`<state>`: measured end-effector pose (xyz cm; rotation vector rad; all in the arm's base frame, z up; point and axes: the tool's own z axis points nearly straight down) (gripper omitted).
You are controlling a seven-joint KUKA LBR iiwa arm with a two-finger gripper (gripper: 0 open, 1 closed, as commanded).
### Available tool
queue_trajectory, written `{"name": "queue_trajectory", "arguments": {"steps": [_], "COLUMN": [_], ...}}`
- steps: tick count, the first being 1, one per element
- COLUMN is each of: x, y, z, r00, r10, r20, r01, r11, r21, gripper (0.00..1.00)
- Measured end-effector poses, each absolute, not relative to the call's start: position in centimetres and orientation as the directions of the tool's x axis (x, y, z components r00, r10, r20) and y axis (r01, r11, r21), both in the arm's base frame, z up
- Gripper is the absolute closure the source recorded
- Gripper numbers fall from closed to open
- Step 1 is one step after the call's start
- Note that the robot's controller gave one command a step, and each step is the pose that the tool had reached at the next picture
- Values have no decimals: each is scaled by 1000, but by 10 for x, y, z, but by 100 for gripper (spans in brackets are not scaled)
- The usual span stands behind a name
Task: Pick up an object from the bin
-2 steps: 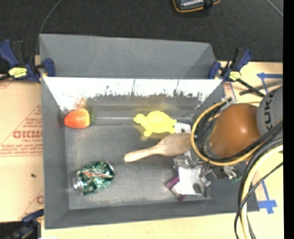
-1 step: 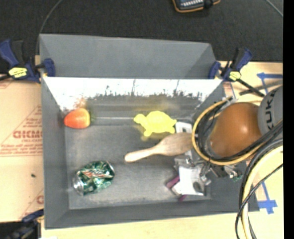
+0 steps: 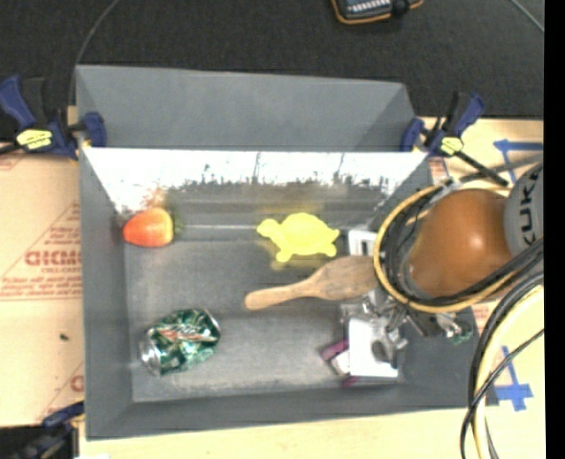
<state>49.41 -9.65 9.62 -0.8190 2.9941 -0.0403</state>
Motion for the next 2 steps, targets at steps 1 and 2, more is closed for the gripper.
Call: {"name": "queue_trajectory", "arguments": {"steps": [1, 2], "x": [493, 493], "y": [-97, -97], "z": [117, 132], "r00": [-861, -862], "r10": [-507, -506], "r20": [-25, -25], "r01": [-506, -505], "r11": [862, 862], "r21": [-34, -33], "gripper": [100, 100]}}
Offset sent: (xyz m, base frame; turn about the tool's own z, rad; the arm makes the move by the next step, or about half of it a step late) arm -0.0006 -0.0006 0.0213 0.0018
